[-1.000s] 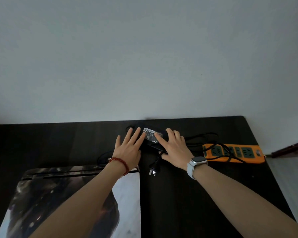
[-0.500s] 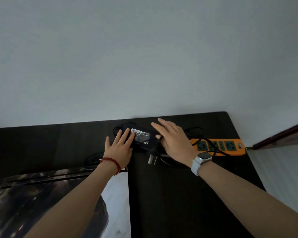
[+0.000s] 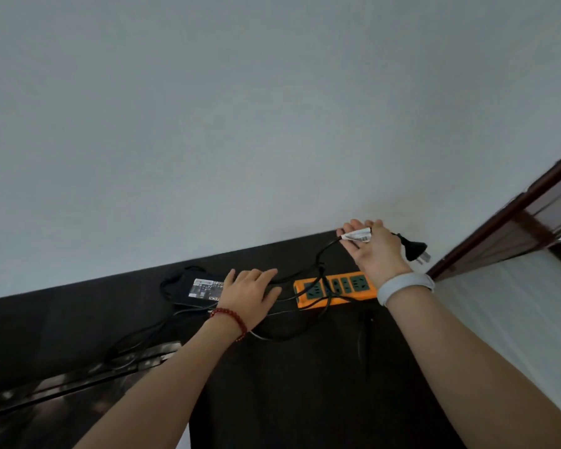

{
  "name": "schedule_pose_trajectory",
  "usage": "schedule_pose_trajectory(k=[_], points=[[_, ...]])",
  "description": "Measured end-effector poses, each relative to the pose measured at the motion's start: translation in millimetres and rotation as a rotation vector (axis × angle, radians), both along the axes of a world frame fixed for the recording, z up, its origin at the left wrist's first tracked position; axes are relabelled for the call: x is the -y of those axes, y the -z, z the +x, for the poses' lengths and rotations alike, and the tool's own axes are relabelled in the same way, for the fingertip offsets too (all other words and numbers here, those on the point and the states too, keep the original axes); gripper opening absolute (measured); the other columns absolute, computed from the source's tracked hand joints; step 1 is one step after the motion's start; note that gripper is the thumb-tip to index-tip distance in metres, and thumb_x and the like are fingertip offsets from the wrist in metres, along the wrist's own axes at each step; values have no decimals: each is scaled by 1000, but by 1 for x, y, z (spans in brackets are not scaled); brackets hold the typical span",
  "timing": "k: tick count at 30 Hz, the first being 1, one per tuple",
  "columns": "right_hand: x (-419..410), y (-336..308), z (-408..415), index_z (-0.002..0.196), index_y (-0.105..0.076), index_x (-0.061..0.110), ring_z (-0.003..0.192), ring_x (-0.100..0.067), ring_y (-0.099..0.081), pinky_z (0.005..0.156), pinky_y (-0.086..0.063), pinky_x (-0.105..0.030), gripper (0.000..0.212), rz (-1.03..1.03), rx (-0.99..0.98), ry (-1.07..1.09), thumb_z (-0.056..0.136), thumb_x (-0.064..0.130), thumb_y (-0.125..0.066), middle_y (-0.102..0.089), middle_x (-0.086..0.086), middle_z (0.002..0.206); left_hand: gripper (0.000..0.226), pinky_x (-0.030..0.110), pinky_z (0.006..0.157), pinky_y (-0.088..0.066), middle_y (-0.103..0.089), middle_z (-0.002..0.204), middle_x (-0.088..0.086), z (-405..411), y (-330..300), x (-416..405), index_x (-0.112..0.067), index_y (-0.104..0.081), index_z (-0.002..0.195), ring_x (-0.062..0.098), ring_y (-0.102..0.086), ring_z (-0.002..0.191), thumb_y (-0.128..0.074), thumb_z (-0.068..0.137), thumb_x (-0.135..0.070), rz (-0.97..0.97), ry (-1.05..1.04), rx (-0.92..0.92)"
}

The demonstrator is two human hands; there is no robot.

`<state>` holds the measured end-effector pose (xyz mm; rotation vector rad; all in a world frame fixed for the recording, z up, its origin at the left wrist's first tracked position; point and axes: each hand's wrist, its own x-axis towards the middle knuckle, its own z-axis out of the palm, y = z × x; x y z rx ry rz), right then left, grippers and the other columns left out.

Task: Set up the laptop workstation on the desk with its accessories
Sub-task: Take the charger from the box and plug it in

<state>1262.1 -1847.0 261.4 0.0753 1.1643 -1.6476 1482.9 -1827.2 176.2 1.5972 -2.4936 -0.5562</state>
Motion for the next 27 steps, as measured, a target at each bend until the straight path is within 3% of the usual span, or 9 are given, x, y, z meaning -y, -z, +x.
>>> schedule_pose_trajectory(k=[2,4,8,11,13,17,20,24,27], points=[[-4,0,-13,66,-36,11,45,-17,-43,60,-44,-32,34,70,53,-14,99,15,-29,-46,-6,54,41,39,109,-25,-56,124,-5,-12,-5,-2,-32,-40,133,16,-49,118,-31,95,-46,-47,75,64],[-8,1,-22,61,-29,16,28,-12,-26,46,-28,-24,36,149,-24,-126,96,10,-25,-32,2,34,38,35,96,-35,-62,116,-4,-18,-8,-5,-32,-47,126,17,-57,106,-27,97,-45,-60,183,174],[-17,2,-34,74,-38,15,23,-7,-18,33,-23,-14,27,272,-369,-398,98,19,-26,-26,6,32,36,31,78,-40,-58,109,-1,-27,-9,-19,-32,-53,121,21,-57,98,-31,96,-44,-22,257,204],[-25,9,-48,88,-46,12,24,-9,-25,35,-29,-18,22,387,-703,-557,98,20,-28,-31,-1,49,42,33,93,-37,-49,120,0,-35,-7,-28,-29,-51,126,19,-45,115,-35,92,-50,-19,278,163],[-34,22,-61,82,-50,11,24,-11,-30,36,-34,-23,19,477,-845,-666,95,16,-37,-33,-5,53,57,39,108,-28,-34,141,1,-40,-4,-32,-28,-37,136,21,-28,132,-37,88,-58,-21,303,172],[-67,59,-79,83,-52,13,23,-7,-29,36,-38,-20,18,526,-802,-745,95,15,-38,-32,-3,55,90,49,114,-3,4,156,-5,-61,7,-35,-30,0,145,22,9,143,-44,77,-70,80,355,198],[-87,86,-84,84,-52,16,28,-7,-31,37,-36,-21,24,487,-775,-648,97,19,-32,-34,-1,54,100,54,112,6,13,155,-7,-85,18,-28,-33,10,144,22,20,140,-49,72,-71,102,471,249],[-101,115,-92,73,-47,19,45,-15,-42,41,-41,-23,28,529,-777,-511,96,14,-32,-42,-5,65,92,58,109,9,-6,156,-5,-113,26,-17,-28,-14,143,25,10,142,-59,71,-63,114,571,290],[-115,130,-91,76,-47,23,58,-9,-54,57,-47,-24,28,471,-802,-495,99,18,-31,-51,-3,78,75,58,113,-2,-32,146,3,-121,25,-17,-22,-34,133,26,-22,138,-60,72,-58,10,612,284]])
